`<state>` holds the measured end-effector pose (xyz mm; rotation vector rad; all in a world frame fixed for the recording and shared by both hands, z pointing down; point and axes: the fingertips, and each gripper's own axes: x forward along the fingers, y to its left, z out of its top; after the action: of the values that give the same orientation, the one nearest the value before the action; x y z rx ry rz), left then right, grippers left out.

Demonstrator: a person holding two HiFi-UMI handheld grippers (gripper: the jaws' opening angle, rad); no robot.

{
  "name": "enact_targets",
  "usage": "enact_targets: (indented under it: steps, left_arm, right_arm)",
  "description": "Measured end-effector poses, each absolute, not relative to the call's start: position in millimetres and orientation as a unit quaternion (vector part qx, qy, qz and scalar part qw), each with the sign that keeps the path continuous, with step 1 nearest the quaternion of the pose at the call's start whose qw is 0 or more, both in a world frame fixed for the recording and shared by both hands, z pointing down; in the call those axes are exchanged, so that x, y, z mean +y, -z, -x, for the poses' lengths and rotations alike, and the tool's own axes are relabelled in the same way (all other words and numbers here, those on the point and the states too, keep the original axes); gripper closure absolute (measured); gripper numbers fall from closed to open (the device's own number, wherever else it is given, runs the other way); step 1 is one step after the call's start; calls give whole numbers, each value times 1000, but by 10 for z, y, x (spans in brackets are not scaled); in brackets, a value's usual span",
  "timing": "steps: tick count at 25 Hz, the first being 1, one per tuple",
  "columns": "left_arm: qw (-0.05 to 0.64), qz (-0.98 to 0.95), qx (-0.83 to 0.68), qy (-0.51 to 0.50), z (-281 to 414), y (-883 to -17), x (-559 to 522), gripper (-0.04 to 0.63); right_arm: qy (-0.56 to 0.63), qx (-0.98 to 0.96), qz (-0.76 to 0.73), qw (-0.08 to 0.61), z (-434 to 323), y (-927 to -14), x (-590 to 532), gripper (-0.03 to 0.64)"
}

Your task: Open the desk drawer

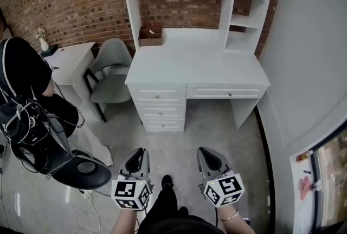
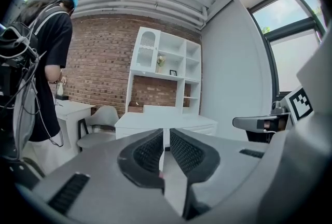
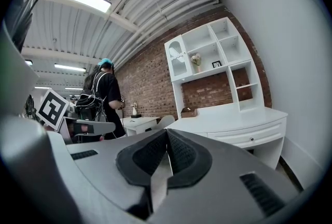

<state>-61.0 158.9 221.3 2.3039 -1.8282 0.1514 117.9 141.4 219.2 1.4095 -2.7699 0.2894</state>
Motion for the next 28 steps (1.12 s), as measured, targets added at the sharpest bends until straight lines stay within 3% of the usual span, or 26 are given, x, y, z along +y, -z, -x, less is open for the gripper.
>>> enact_targets:
  steps: [28]
  left_arm:
    - [137,-787,-594,-93,1516,-2906,-962,469]
  right_arm:
    - [-129,-867,-480,46,-226,-2600,-827,612]
